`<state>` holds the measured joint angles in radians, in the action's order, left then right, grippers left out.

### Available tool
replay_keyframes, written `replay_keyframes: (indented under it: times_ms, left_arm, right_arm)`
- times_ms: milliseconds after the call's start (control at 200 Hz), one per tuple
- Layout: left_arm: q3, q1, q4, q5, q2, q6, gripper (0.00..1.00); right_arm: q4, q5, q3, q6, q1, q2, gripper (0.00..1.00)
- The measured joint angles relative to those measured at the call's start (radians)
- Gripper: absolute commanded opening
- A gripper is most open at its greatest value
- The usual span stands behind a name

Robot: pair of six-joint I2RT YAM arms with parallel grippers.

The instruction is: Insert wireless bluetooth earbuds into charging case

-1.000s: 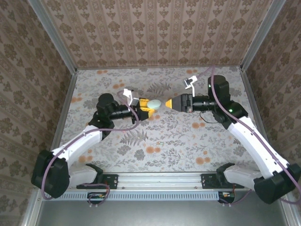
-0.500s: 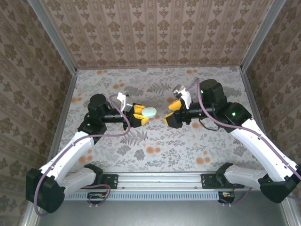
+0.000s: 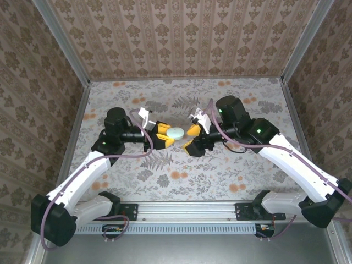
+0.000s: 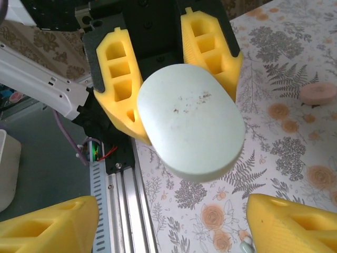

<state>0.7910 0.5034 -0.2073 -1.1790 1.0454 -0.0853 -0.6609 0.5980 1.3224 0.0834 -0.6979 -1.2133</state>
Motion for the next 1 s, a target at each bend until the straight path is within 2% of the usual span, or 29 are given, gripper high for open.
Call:
replay_keyframes:
  times_ms: [245, 470, 660, 1000]
  left_arm:
    - [0.002, 0.008, 0.003, -0.013, 0.018, 0.012, 0.07]
    - [0.002, 0.014, 0.023, -0.027, 0.022, 0.024, 0.07]
    - [0.002, 0.019, 0.043, -0.028, 0.031, 0.034, 0.05]
    - [0.013, 0.018, 0.059, -0.009, 0.044, 0.039, 0.04]
  right_arm:
    - [0.051, 0.0, 0.0, -0.008, -0.004, -0.037, 0.67]
    - [0.089, 0.0, 0.001, -0.02, -0.004, -0.055, 0.57]
    - [0.085, 0.002, 0.006, -0.043, -0.005, -0.073, 0.45]
    - [0.08, 0.015, 0.008, -0.13, 0.027, -0.08, 0.5]
